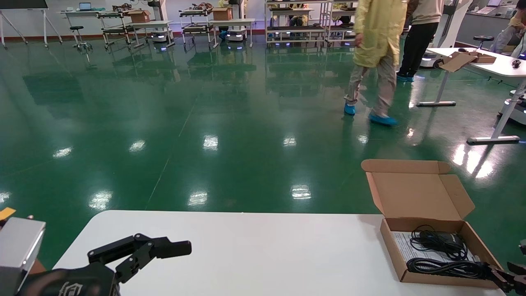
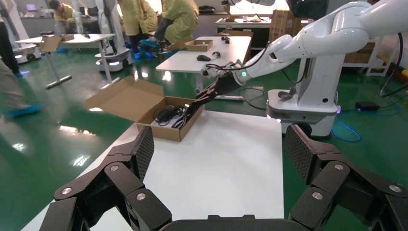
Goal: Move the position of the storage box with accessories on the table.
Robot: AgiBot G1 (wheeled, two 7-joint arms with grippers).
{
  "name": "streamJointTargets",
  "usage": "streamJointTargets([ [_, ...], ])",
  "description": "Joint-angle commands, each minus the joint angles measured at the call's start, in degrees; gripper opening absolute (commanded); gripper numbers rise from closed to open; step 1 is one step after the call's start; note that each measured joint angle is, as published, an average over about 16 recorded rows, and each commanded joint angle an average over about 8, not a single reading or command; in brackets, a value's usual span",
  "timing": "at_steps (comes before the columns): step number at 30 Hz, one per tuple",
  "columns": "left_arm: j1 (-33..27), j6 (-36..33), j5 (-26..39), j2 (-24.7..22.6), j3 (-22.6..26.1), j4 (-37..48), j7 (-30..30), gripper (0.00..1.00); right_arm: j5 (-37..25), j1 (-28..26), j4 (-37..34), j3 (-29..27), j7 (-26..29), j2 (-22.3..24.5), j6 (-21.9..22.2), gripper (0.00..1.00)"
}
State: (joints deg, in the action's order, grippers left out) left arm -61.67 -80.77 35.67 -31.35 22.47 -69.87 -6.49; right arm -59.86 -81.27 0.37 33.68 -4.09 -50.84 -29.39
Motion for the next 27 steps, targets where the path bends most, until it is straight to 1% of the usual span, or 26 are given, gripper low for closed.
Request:
streamJointTargets([
  [1, 0.00, 0.00, 0.00, 0.00, 0.00, 0.00, 0.00, 1.00, 0.08, -0.11, 0.07, -0.06, -0.07, 0.12, -0.10, 1.00],
  [9, 0.00, 0.00, 0.00, 0.00, 0.00, 0.00, 0.00, 1.00, 0.75, -1.45, 0.31, -0.53, -0.11, 1.14, -0.70, 1.00],
  [15, 0.00, 0.00, 0.00, 0.00, 0.00, 0.00, 0.00, 1.00, 1.60, -2.57, 0.68, -1.12, -0.08, 1.97, -2.11, 1.00],
  [21, 0.00, 0.00, 0.00, 0.00, 0.00, 0.00, 0.00, 1.00, 2.76, -4.07, 1.33, -1.92, -0.09, 3.06, -5.10, 1.00],
  [27, 0.00, 0.00, 0.00, 0.00, 0.00, 0.00, 0.00, 1.00, 4.63, -5.78, 2.13, -3.21, 0.44, 4.31, -9.70, 1.00],
])
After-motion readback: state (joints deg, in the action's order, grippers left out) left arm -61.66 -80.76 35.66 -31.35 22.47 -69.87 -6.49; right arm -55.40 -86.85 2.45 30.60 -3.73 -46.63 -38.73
